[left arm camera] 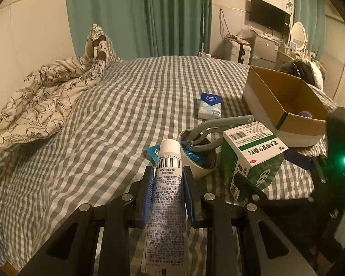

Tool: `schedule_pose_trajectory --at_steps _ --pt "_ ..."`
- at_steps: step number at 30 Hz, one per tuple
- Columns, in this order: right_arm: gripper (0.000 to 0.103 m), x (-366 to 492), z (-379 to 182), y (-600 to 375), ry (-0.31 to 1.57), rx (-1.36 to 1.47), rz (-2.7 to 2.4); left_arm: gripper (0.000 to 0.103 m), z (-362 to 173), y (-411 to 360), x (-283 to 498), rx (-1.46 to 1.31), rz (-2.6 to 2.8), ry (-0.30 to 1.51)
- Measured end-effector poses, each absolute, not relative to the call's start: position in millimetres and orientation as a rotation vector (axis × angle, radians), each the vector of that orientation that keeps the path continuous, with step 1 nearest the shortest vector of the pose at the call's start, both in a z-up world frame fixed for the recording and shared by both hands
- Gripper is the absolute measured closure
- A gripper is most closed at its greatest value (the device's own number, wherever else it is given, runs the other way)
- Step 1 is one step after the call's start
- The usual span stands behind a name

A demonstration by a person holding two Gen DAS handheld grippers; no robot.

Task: Organize objects
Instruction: 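Grasp the toothpaste tube with the left tool while the right tool approaches the green box, then lift the green medicine box with the right tool while the left carries the toothpaste, both into the box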

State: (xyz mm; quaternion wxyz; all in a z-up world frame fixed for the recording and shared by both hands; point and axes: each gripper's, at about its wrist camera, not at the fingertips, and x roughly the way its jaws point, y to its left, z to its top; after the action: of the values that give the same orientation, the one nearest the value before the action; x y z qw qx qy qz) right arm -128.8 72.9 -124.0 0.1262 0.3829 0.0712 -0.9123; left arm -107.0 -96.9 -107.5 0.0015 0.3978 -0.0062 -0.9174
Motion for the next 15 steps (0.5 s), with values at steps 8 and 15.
schedule_pose_trajectory --at_steps 8,15 --pt "0.027 -123 -113 76 0.26 1.093 -2.634 0.078 -103 -92 -100 1.248 -2.885 -0.025" --pt "0.027 -76 -66 110 0.247 0.976 -2.64 0.078 -85 -69 -77 1.26 -2.941 -0.009"
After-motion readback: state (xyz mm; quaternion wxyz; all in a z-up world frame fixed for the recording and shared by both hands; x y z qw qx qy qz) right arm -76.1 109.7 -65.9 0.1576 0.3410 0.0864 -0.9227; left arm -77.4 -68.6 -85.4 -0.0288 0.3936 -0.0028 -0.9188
